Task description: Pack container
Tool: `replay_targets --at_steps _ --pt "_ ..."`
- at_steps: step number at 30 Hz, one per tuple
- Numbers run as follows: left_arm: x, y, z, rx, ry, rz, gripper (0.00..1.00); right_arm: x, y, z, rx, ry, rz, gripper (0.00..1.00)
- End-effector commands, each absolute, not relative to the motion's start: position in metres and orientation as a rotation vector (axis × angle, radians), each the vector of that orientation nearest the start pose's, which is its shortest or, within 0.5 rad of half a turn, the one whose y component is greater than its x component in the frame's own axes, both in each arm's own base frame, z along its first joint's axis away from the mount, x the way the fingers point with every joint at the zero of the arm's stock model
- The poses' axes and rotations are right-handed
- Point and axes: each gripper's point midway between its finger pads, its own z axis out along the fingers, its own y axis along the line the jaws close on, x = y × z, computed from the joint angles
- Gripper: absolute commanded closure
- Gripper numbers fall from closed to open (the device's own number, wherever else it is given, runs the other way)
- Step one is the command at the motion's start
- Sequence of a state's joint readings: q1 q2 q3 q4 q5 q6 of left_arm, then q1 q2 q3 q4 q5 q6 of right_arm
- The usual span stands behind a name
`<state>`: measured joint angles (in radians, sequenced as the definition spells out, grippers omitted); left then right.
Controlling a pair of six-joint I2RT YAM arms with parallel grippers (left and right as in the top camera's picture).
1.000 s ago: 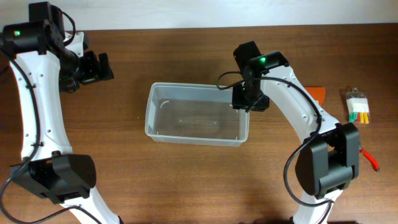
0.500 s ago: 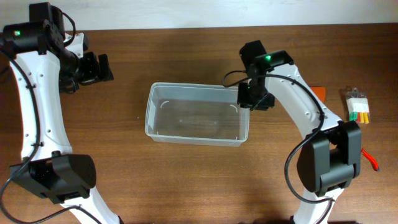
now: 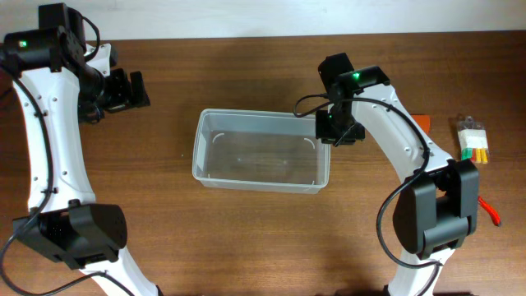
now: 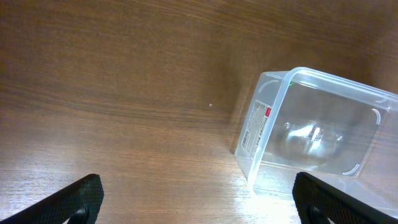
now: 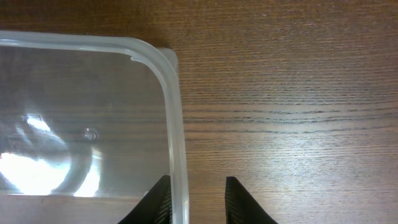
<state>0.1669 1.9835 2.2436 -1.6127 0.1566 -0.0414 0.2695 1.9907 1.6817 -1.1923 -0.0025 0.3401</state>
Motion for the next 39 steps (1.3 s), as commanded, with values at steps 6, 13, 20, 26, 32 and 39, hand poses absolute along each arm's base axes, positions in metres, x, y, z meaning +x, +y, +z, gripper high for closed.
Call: replay_targets --at_steps 6,13,20,26,32,39 --pt "0.3979 0.0436 0.2421 -0.267 2.886 -0.192 0.01 0.3795 0.1042 0.0867 0.106 3.092 0.023 0.81" --pt "0.3979 0.0436 0.2421 -0.267 2.886 -0.192 0.01 0.3797 0.1043 0.0867 0.058 3.092 0.023 0.86" --pt "0.3979 0.0436 0.2421 -0.267 2.886 -0.192 0.01 0.3805 0.1045 0.0867 -0.005 3.089 0.022 0.96" --pt "0.3979 0.0436 0.2421 -0.267 2.886 -0.192 0.01 0.3805 0.1044 0.0867 -0.069 3.088 0.02 0.96" --pt "0.3979 0.0436 0.2421 -0.267 2.886 -0.192 0.01 0.3807 0.1039 0.0867 -0.084 3.087 0.015 0.96" --pt "0.3979 0.0436 0.2421 -0.267 2.886 -0.192 0.01 0.3806 0.1039 0.0867 -0.079 3.087 0.015 0.91"
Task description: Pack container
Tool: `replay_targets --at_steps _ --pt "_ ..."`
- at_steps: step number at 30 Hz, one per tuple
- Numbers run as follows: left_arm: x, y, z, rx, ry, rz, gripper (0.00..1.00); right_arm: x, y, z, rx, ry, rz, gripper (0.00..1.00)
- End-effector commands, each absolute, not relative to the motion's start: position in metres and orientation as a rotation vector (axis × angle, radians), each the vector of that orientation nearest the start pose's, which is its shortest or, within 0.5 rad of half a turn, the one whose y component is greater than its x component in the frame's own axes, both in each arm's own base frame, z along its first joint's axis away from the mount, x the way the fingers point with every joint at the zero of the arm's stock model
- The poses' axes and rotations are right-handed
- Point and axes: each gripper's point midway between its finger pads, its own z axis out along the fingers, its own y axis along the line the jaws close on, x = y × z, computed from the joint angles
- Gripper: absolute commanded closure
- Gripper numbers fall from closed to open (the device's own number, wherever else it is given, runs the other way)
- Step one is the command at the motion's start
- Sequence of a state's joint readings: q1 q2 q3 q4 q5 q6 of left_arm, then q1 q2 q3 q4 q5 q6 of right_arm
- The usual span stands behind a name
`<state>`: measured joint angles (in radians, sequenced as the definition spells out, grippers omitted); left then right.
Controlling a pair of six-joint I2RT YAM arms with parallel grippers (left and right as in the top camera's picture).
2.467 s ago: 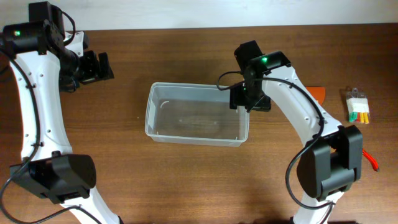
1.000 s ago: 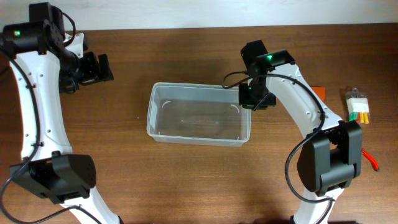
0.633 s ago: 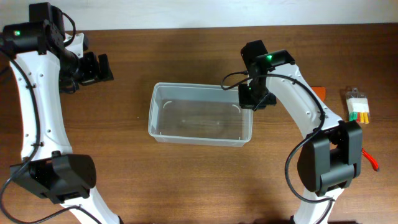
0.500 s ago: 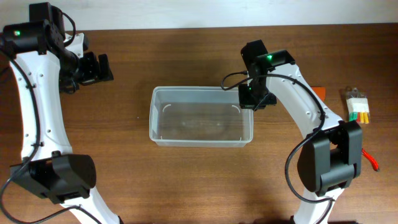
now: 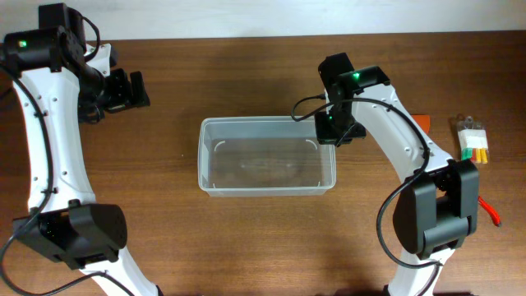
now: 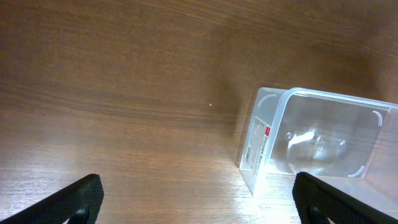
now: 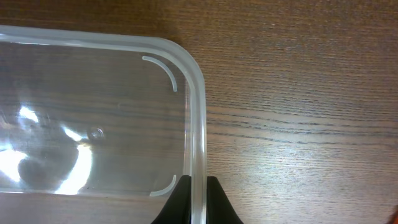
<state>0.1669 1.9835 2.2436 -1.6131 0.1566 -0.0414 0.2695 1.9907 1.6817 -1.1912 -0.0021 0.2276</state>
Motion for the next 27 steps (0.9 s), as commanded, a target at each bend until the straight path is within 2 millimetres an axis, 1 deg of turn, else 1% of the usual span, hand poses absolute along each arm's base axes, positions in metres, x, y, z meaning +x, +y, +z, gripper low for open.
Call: replay_targets --at_steps 1,6,10,14,17,19,22,24,25,27 --pt "0.398 0.044 0.242 -0.267 2.886 -0.192 0.01 0.381 0.104 0.087 -0.078 3.088 0.015 0.9" --pt "0.398 0.044 0.242 -0.267 2.886 -0.191 0.01 0.38 0.104 0.087 -0.078 3.088 0.015 0.89" --pt "0.398 0.044 0.242 -0.267 2.886 -0.191 0.01 0.381 0.104 0.087 -0.079 3.087 0.015 0.78" --pt "0.398 0.046 0.242 -0.269 2.887 -0.174 0.01 0.381 0.104 0.087 -0.079 3.084 0.017 0.61" --pt "0.398 0.047 0.242 -0.27 2.888 -0.164 0.01 0.382 0.104 0.087 -0.079 3.083 0.017 0.55" --pt "0.398 0.047 0.242 -0.27 2.887 -0.164 0.01 0.384 0.105 0.089 -0.078 3.076 0.02 0.48" --pt "0.398 0.047 0.242 -0.27 2.885 -0.164 0.01 0.389 0.106 0.101 -0.077 3.056 0.028 0.39" --pt "0.398 0.047 0.242 -0.27 2.885 -0.163 0.01 0.393 0.107 0.116 -0.077 3.037 0.034 0.31" --pt "0.398 0.047 0.242 -0.27 2.885 -0.163 0.01 0.396 0.108 0.127 -0.077 3.025 0.037 0.27" --pt "0.398 0.047 0.242 -0.27 2.885 -0.163 0.01 0.399 0.105 0.149 -0.073 3.001 0.026 0.14"
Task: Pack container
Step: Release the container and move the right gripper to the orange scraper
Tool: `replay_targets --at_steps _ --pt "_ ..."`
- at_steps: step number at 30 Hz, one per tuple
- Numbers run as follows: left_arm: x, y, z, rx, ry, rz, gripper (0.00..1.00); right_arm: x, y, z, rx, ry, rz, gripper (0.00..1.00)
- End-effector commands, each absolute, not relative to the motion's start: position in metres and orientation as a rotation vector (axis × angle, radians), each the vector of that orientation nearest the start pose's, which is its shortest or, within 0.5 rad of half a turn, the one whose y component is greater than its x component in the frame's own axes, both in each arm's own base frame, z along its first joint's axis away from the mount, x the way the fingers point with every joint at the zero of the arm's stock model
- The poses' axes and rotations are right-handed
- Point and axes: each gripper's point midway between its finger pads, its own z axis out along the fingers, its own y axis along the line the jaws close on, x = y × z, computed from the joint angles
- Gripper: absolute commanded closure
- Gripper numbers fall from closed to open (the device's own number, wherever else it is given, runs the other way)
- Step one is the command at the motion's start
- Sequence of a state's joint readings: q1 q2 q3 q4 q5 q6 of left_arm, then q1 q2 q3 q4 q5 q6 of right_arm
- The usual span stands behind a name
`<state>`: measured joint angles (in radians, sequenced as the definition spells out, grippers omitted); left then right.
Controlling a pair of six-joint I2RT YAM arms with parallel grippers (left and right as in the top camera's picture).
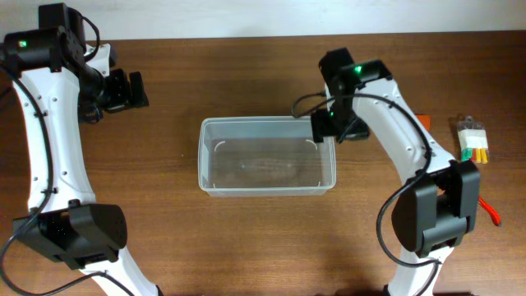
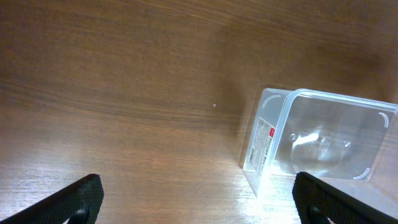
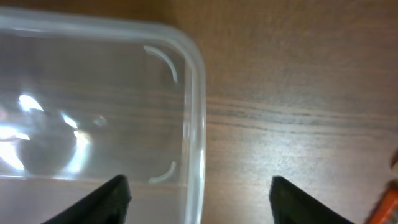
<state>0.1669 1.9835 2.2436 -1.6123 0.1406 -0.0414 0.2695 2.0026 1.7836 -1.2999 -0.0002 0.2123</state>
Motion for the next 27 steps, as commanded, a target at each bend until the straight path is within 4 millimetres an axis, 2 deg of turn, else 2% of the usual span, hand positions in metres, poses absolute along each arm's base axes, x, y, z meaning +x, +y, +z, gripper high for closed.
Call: replay_targets --at_steps 1,3,4,5,7,9,13,18,20,23,27 --pt "0.398 0.047 0.242 -0.27 2.885 -0.162 0.01 0.4 0.102 0.162 -0.068 2.989 0.016 0.1" --pt "0.398 0.049 0.242 -0.272 2.887 -0.143 0.01 0.401 0.09 0.189 -0.082 2.962 -0.031 0.05" --pt "0.398 0.052 0.241 -0.274 2.889 -0.125 0.01 0.397 0.08 0.21 -0.173 2.949 -0.047 0.01" --pt "0.398 0.052 0.241 -0.274 2.888 -0.125 0.01 0.394 0.074 0.22 -0.225 2.946 -0.054 0.01" --pt "0.398 0.052 0.241 -0.274 2.888 -0.125 0.01 0.384 0.06 0.234 -0.347 2.956 -0.073 0.01" --pt "0.398 0.052 0.241 -0.275 2.887 -0.125 0.01 0.38 0.055 0.243 -0.334 2.949 -0.003 0.01" --pt "0.399 0.052 0.242 -0.274 2.884 -0.124 0.01 0.38 0.027 0.246 -0.354 2.94 0.022 0.01" --pt "0.396 0.068 0.241 -0.291 2.893 0.017 0.01 0.378 -0.037 0.244 -0.151 2.974 -0.083 0.01" --pt "0.395 0.075 0.241 -0.298 2.894 0.071 0.01 0.376 -0.054 0.244 -0.057 2.975 -0.061 0.01" --pt "0.394 0.078 0.241 -0.302 2.894 0.101 0.01 0.375 -0.066 0.244 -0.005 2.958 0.058 0.01" --pt "0.394 0.078 0.241 -0.302 2.893 0.101 0.01 0.379 -0.07 0.239 -0.158 2.928 0.132 0.01"
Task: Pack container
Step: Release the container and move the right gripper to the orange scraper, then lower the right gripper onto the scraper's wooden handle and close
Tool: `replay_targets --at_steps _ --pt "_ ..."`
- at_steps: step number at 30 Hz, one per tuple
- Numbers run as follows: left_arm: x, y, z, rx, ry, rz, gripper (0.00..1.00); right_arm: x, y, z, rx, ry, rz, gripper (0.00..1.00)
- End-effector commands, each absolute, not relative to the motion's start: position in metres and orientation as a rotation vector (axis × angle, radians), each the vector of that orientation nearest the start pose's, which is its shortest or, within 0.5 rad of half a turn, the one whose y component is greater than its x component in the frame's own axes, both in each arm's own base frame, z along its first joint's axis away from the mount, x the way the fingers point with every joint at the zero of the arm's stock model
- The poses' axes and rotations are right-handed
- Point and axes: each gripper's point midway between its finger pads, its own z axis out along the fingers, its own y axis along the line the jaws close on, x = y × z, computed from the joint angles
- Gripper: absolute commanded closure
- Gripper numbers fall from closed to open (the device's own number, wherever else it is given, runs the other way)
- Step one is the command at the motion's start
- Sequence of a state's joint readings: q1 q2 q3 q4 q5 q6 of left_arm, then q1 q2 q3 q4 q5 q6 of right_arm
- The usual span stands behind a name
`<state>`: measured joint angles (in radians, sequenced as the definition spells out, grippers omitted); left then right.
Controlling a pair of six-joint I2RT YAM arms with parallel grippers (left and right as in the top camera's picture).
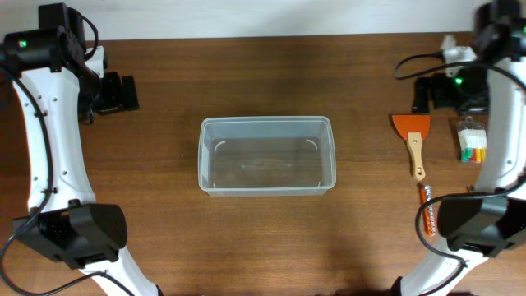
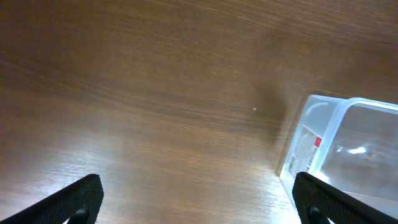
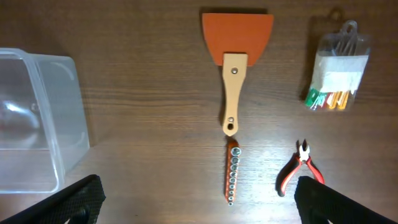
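The clear plastic container [image 1: 267,154] stands empty and square at the table's middle; its end also shows in the left wrist view [image 2: 348,146] and the right wrist view [image 3: 34,124]. My right gripper [image 1: 422,94] hangs open at the far right, above an orange scraper [image 3: 233,56], an orange socket rail [image 3: 232,171], red pliers [image 3: 300,167] and a clear packet of small parts [image 3: 339,71]. Nothing is between its fingers [image 3: 81,199]. My left gripper [image 1: 123,92] is open over bare wood, left of the container.
The scraper [image 1: 413,136], socket rail [image 1: 425,201] and packet [image 1: 472,140] lie in a cluster by the table's right edge. The right arm's base stands at the near right, the left arm's base at the near left.
My right gripper has moved from the container's far right corner to the far right, over the tools. The left gripper has shifted a little further left. The container stayed put.
The container first sat skewed, with my right gripper's fingers astride its right rim. Then the gripper was shut on that rim and the container stood square, slightly further right. Then the fingers were open beside it; now the gripper is over the tools.
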<state>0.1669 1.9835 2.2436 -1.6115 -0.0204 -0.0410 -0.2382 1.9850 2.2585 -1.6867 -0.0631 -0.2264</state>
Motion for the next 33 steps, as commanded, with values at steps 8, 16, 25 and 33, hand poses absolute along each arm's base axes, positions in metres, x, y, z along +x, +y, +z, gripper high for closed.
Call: replay_targets --at_steps 8,16,25,33 --pt "0.394 0.078 0.241 -0.302 2.894 0.101 0.01 0.379 -0.091 0.217 -0.171 2.967 0.064 0.01" --pt "0.394 0.078 0.241 -0.302 2.893 0.1 0.01 0.388 -0.1 0.204 -0.162 2.98 0.029 0.01" --pt "0.401 0.079 0.243 -0.3 2.866 0.103 0.01 0.387 -0.104 0.144 -0.149 3.113 0.088 0.01" --pt "0.406 0.08 0.244 -0.299 2.844 0.105 0.01 0.386 -0.114 0.106 -0.058 3.199 0.052 0.01"
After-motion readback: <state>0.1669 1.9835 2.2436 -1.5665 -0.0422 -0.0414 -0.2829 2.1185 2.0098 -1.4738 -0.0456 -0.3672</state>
